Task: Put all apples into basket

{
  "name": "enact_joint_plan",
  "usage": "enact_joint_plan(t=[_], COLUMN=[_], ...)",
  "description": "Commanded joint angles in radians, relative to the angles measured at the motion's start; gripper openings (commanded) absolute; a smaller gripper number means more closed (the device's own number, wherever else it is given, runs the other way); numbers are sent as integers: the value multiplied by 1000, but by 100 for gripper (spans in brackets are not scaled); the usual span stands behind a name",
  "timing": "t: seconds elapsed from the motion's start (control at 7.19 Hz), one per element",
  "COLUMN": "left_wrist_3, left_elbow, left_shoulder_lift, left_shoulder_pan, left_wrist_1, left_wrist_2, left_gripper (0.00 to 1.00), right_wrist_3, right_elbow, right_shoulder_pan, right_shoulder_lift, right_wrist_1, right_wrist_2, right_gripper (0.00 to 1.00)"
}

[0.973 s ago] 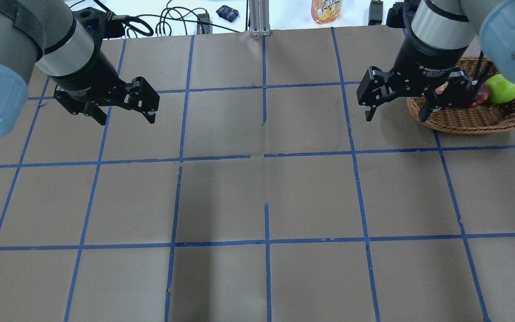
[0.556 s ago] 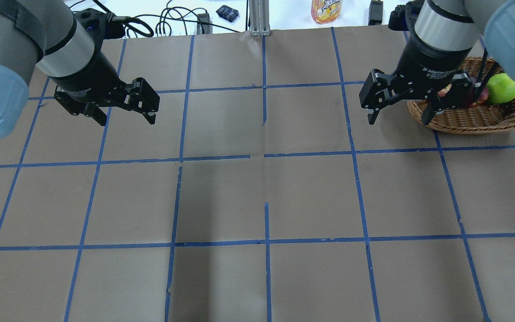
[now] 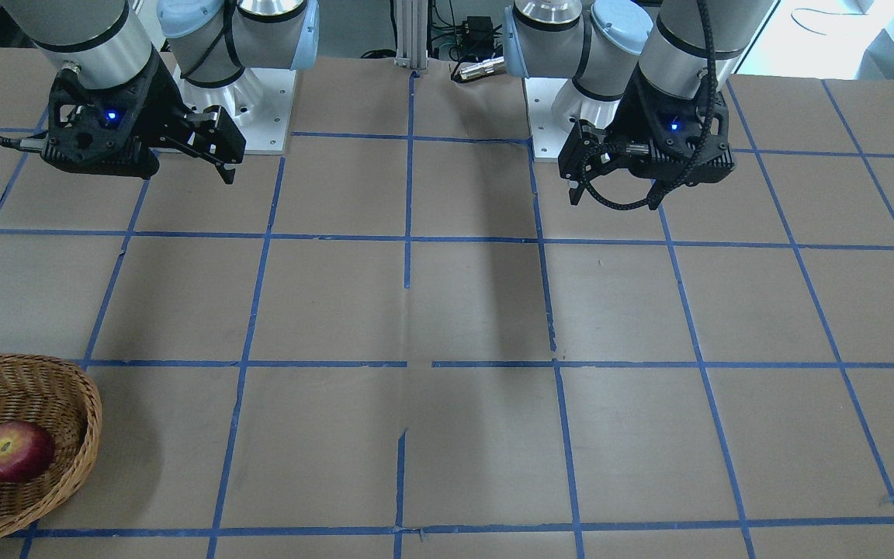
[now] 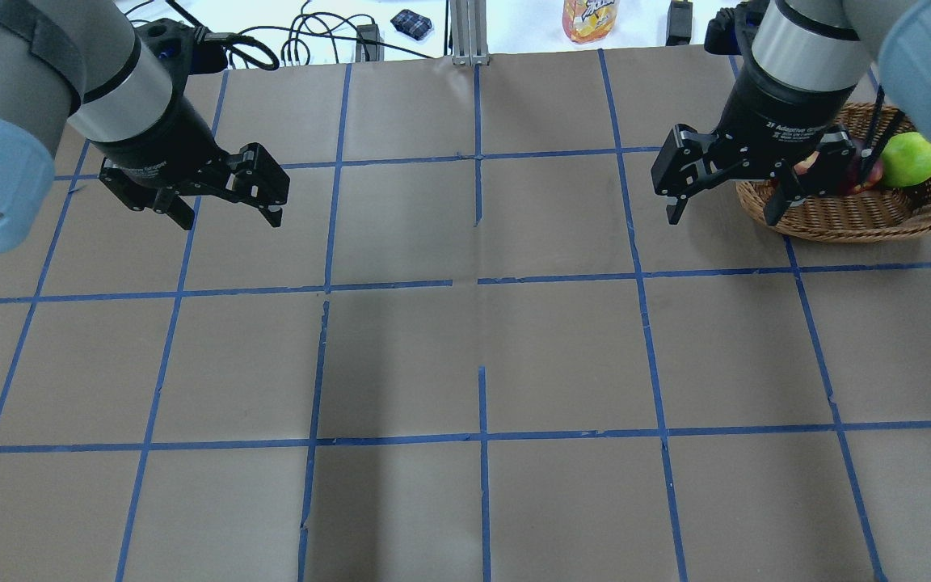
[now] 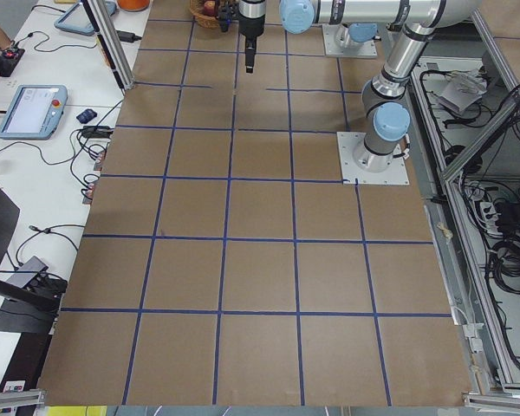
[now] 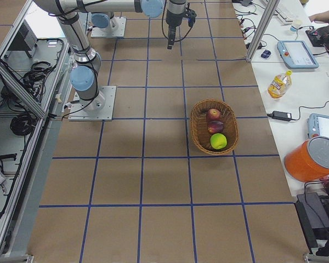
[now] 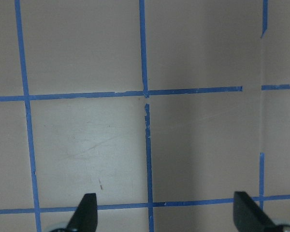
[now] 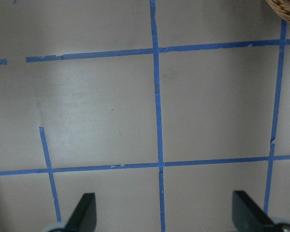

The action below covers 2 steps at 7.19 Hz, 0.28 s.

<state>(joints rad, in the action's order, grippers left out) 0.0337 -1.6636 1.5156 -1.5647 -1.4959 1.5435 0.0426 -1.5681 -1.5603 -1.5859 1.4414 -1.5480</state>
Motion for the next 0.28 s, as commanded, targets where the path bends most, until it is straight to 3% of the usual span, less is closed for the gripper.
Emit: enact_joint_plan(t=[0.0, 0.14], left_wrist_3=[-2, 0], left_elbow=[-1, 1], left_shoulder_lift=[0, 0], left_shoulder_pan=[0, 0], left_wrist_1=[0, 0], left_wrist_2=[0, 0], left_gripper=[100, 100], right_wrist_3=[0, 0], right_elbow=[7, 7], right_shoulder_pan=[-6, -6], right_shoulder_lift=[0, -2], right_wrist_1=[2, 1], right_wrist_2=[2, 0], right_gripper=[100, 100])
